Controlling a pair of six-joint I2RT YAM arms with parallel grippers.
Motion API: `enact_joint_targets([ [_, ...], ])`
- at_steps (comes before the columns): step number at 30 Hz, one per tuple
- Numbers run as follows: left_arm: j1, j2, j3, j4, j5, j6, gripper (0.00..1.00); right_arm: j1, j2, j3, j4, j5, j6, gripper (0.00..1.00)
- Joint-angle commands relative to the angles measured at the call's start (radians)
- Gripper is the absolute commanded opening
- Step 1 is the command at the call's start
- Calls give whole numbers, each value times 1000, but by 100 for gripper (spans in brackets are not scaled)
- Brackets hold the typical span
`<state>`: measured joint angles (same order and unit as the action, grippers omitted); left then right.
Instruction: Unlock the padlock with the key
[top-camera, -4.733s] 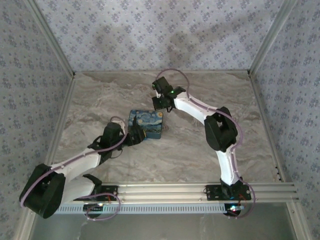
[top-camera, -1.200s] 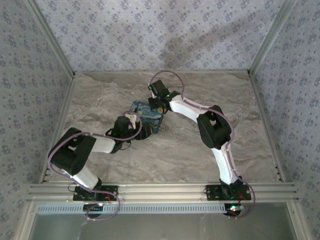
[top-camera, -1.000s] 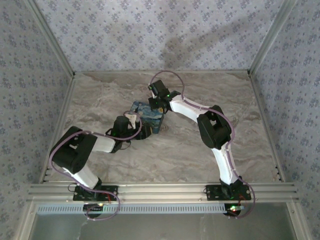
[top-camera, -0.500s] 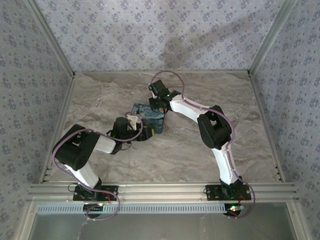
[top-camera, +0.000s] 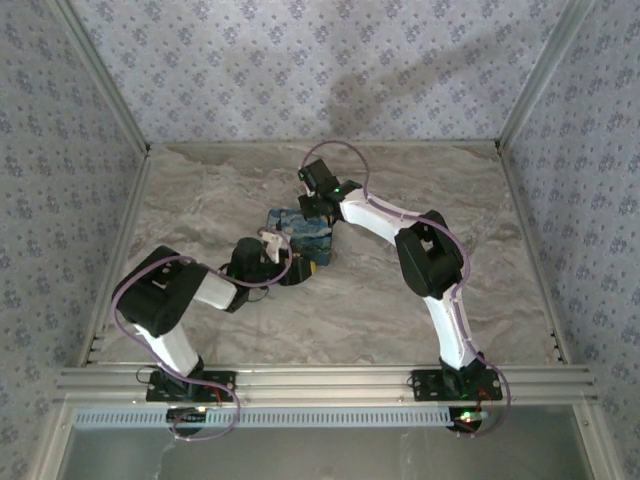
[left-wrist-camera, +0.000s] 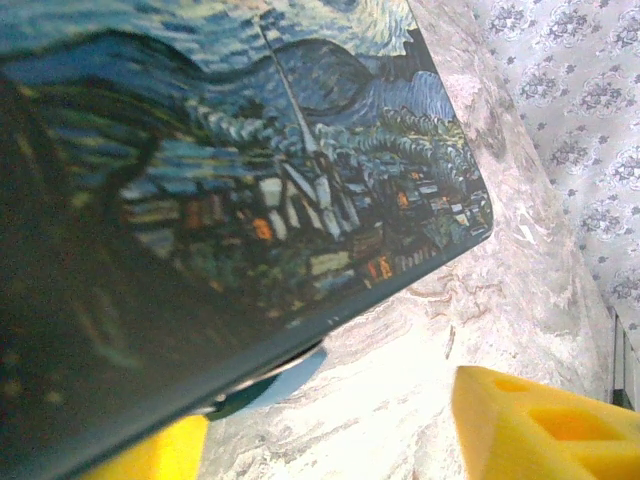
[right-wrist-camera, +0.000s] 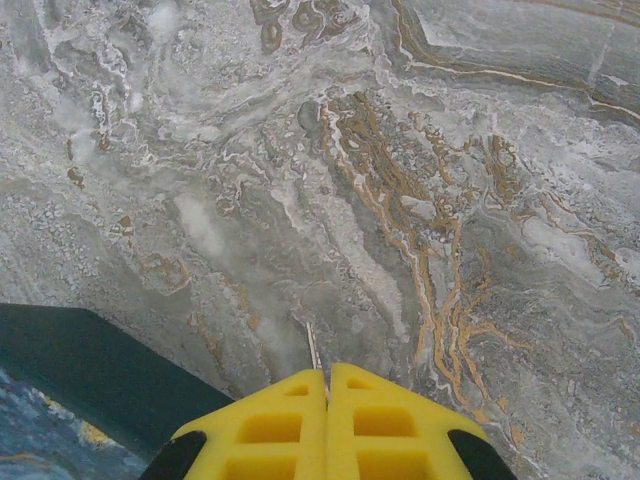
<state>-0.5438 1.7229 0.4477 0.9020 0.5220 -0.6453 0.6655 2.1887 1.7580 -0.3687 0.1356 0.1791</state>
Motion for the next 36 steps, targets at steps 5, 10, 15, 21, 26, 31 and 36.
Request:
enact_joint_targets([
  [5,-10,3,-46,267,-92,-37,57,35,52,-6,-168,-66,7,0],
  [10,-21,-19,-66,263,-115,-30,70,39,51,-12,-168,-63,11,0],
  [15,-59,-22,-82,241,-222,-18,70,43,47,-16,-168,-60,16,0],
  [21,-77,-9,-106,214,-353,-72,71,47,45,-22,-164,-58,19,0],
  [26,-96,-28,-97,206,-338,-42,71,51,39,-19,-170,-60,17,0],
  [31,-94,-2,-81,310,-187,-57,60,54,37,-15,-177,-61,16,0],
  [36,-95,9,-110,403,-176,-94,59,54,28,-28,-173,-58,16,0],
])
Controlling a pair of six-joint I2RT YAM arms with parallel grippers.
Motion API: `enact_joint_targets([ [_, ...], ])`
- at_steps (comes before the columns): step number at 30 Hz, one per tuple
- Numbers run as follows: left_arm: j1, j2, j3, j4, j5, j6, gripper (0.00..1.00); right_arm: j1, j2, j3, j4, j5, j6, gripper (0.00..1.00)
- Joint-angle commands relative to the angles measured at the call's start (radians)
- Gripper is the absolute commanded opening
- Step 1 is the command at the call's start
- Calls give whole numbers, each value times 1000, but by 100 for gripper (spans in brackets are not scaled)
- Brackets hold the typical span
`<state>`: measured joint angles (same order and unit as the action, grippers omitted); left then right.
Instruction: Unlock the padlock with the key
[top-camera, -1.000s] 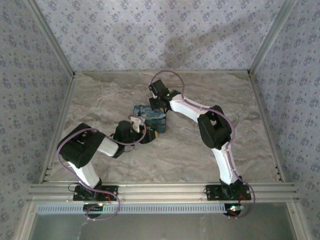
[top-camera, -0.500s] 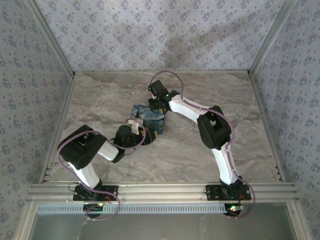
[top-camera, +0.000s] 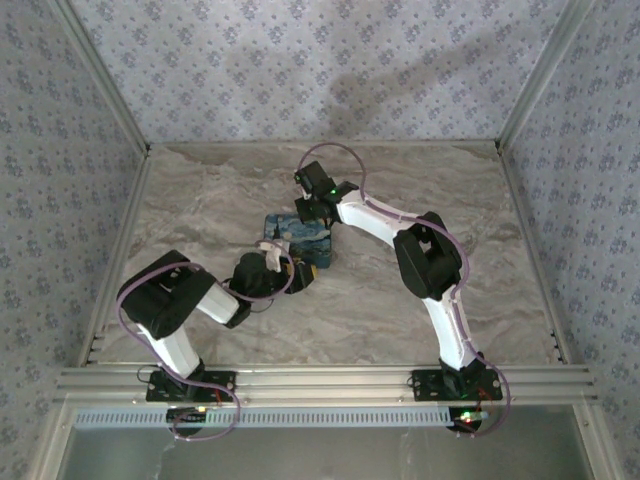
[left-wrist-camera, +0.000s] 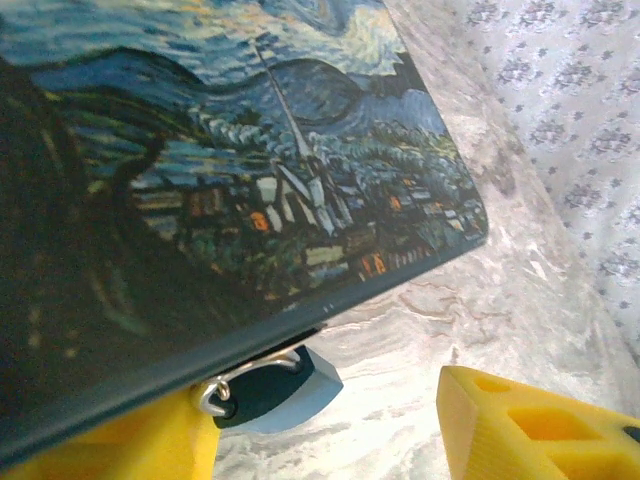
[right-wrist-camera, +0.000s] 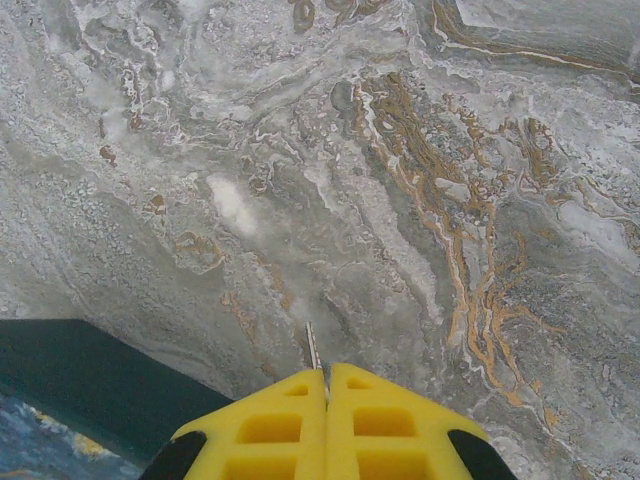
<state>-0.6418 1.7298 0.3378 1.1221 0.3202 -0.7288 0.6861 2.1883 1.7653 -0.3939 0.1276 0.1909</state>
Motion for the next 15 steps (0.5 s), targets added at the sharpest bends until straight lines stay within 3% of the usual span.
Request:
enact_joint_targets([
  [1,3,2,-11,202,19,-16,58,35,26,-38,-148,-49,4,0],
  [7,0,-9,-28,200,-2,-31,57,36,24,-42,-148,-48,4,0],
  [10,-4,-10,-22,169,-17,-29,71,37,27,-43,-150,-50,4,0],
  [15,-34,-8,-5,81,-81,-3,74,40,23,-47,-152,-48,5,0],
])
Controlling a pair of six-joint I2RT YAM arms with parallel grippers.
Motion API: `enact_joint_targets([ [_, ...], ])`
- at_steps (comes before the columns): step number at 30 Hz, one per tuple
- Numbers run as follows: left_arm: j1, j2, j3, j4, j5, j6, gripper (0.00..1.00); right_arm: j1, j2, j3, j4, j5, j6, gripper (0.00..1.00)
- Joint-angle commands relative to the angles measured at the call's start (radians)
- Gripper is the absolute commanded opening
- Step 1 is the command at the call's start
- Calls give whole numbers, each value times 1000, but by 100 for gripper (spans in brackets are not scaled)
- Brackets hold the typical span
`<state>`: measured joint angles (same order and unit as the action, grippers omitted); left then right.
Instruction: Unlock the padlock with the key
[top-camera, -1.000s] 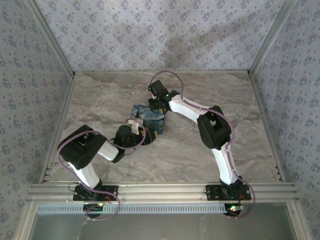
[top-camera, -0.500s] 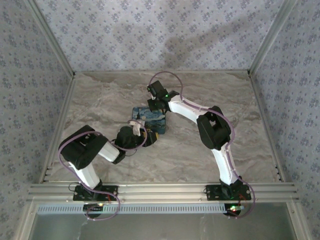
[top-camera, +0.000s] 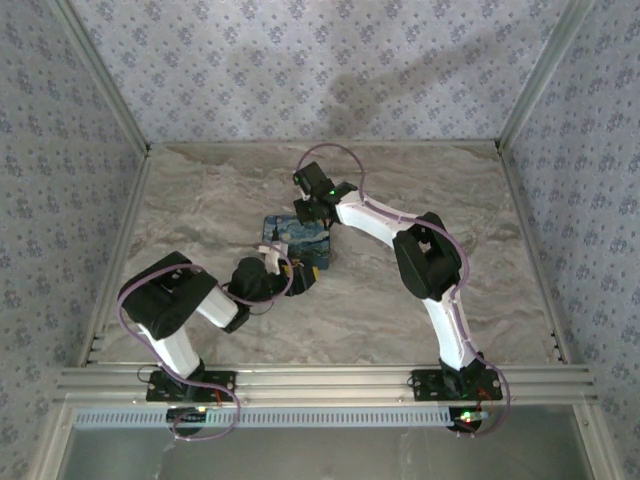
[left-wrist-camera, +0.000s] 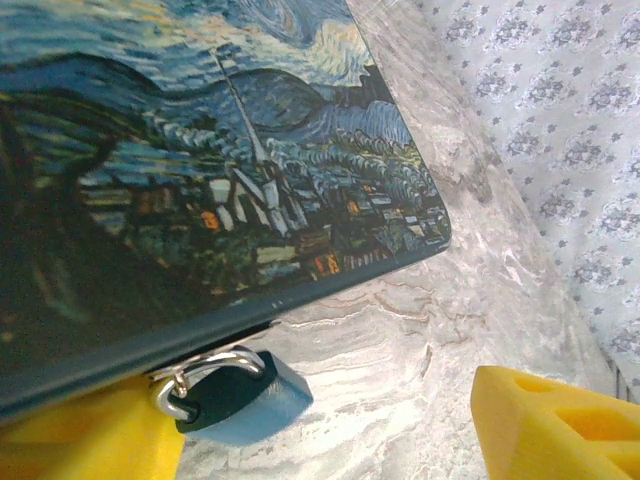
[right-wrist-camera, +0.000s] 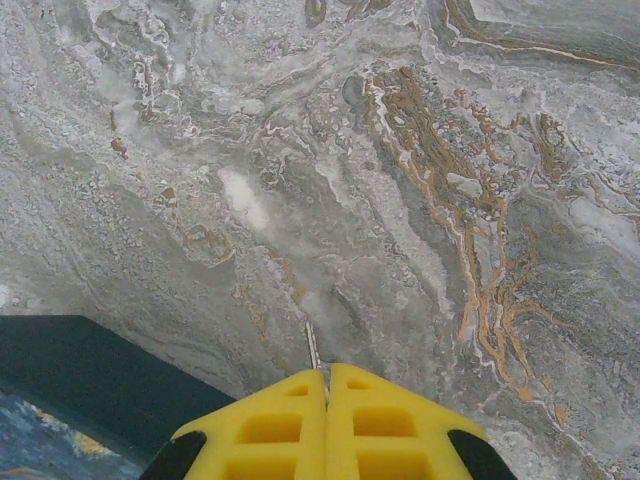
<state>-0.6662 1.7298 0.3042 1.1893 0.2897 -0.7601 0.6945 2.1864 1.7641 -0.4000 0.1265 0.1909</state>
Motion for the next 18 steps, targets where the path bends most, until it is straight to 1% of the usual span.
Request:
enact_joint_targets([
  [1,-14,3,35,11,-55,21,74,31,24,-46,-146,-46,5,0],
  [4,-20,43,75,-33,-38,-5,74,35,20,-45,-148,-45,4,0],
  [5,-22,57,83,-38,-30,-10,71,35,21,-43,-148,-45,4,0],
  [6,-27,72,81,-17,-28,-16,70,36,21,-41,-149,-45,4,0],
  [8,-29,97,59,55,-54,-44,70,37,21,-40,-151,-44,4,0],
  [9,-27,106,57,74,-46,-52,69,39,21,-40,-154,-44,4,0],
  [11,-26,118,81,59,-3,-58,61,40,20,-42,-155,-42,3,0],
  [12,-26,123,89,63,3,-70,61,40,21,-42,-156,-42,2,0],
  [13,-29,128,83,91,-7,-75,64,40,20,-40,-156,-42,2,0],
  [15,-37,124,60,121,-72,-78,73,40,18,-43,-153,-41,4,0],
  [16,-37,117,52,117,-99,-72,75,41,16,-45,-150,-42,5,0],
  [18,-37,104,38,107,-155,-70,76,44,12,-55,-140,-37,5,0],
])
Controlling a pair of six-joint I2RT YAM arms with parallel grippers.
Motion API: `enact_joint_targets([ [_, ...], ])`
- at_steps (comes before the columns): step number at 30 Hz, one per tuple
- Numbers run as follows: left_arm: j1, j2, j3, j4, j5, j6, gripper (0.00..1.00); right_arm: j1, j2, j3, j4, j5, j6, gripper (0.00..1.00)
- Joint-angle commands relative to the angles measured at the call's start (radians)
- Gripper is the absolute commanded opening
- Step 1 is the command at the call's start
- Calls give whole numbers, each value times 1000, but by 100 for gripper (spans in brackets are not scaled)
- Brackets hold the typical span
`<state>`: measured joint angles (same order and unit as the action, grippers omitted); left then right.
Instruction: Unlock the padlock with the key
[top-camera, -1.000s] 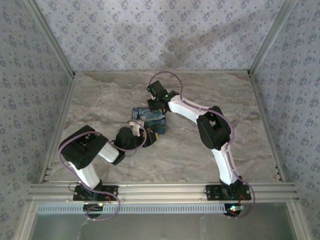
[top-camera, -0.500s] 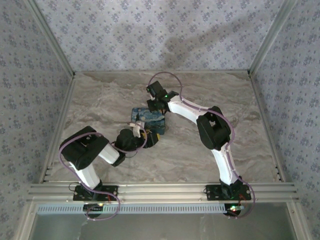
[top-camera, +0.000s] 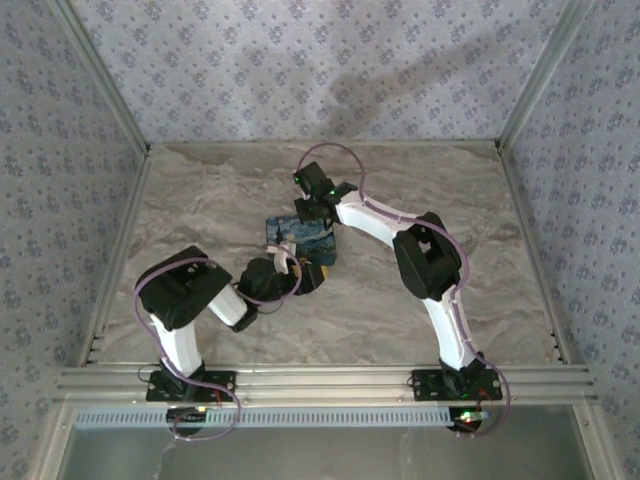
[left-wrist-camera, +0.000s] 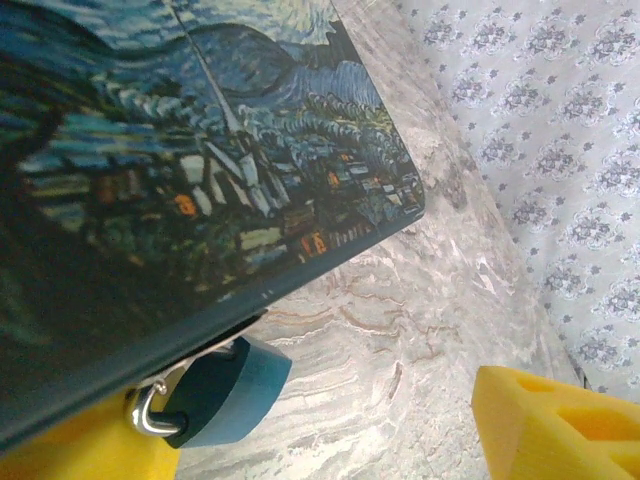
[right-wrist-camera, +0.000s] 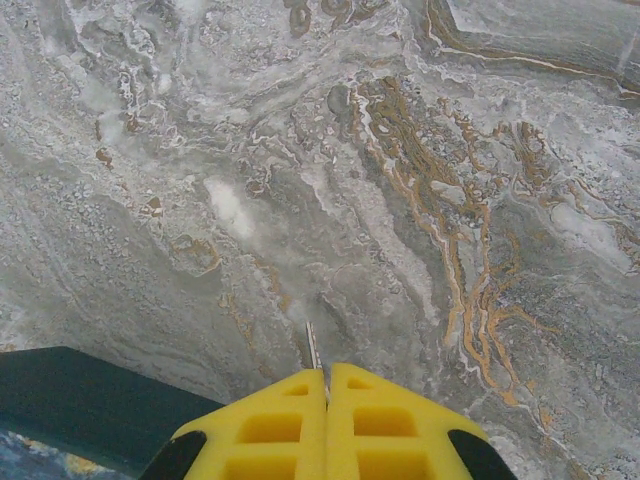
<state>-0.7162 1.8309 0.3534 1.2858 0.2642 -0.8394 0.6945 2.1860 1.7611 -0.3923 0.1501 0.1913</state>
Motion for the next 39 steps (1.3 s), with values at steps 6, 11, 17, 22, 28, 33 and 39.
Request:
enact_joint_targets([
  [6,6,-33,-37,-9,-248,-17,77,45,-4,-77,-138,-60,10,0],
  [11,3,-21,-18,38,-206,-4,64,47,-8,-82,-142,-57,10,0],
  [17,4,0,-44,63,-186,-32,47,47,-18,-101,-131,-55,14,0],
  [22,9,-23,-60,31,-176,-22,35,46,-25,-117,-124,-55,17,0],
  [28,24,-77,-66,-49,-147,-8,20,46,-36,-128,-116,-56,19,0],
  [33,45,-149,-65,-172,-106,-10,8,43,-58,-148,-101,-60,22,0],
  [39,68,-281,-40,-420,-56,15,0,21,-93,-164,-65,-80,41,0],
])
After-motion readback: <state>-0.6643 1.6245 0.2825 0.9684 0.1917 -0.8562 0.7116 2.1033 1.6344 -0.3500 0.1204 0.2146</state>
